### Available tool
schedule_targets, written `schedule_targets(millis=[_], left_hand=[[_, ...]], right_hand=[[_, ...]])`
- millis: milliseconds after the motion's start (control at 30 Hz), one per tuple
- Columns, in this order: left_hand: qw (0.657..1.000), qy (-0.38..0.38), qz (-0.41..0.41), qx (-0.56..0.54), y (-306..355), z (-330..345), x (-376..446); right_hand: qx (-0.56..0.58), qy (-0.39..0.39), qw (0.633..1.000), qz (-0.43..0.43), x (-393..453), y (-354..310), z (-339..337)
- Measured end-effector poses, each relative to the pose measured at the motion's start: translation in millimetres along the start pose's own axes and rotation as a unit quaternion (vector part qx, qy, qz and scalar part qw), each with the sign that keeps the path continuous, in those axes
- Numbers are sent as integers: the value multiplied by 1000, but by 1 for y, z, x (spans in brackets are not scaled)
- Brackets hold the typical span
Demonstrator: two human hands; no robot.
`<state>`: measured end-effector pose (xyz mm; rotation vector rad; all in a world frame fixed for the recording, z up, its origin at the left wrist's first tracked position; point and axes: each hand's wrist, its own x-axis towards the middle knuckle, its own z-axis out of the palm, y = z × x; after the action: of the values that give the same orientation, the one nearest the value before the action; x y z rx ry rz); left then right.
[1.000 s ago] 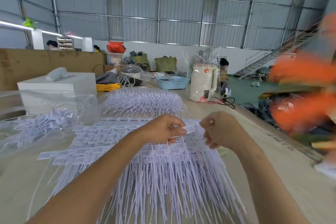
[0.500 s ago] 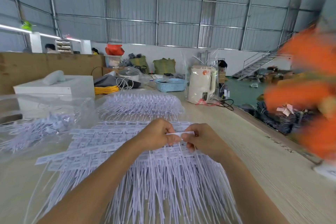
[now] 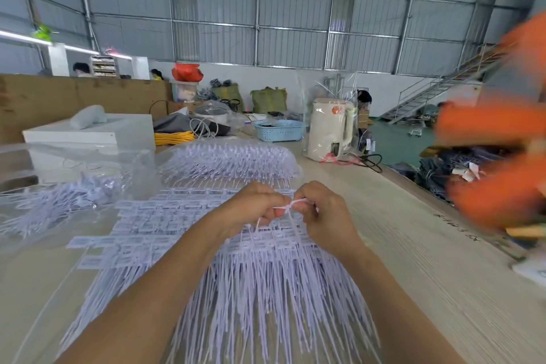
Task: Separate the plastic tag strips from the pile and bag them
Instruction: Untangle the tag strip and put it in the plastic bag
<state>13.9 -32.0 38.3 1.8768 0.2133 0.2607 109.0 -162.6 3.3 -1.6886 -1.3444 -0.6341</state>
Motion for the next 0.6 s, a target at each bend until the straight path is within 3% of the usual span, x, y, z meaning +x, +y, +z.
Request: schedule_targets(millis=[100, 167, 233, 333, 433, 600], left_hand=[[999, -28, 15, 3, -2, 1, -4], [998, -35, 24, 47, -2, 1, -6], [996, -33, 33, 81, -5, -1, -8], [993, -42, 35, 109, -8, -4, -7], [986, -42, 27, 162, -8, -7, -6], [972, -35, 85, 217, -5, -8, -7]], right_hand=[[-35, 27, 996, 71, -6, 15, -2], [75, 26, 973, 217, -6, 16, -7], [219, 30, 932, 286, -2, 10, -9], [360, 3, 881, 306, 4, 4, -15], [411, -57, 849, 327, 5, 1, -19], [337, -143, 873, 323, 1, -10, -2]])
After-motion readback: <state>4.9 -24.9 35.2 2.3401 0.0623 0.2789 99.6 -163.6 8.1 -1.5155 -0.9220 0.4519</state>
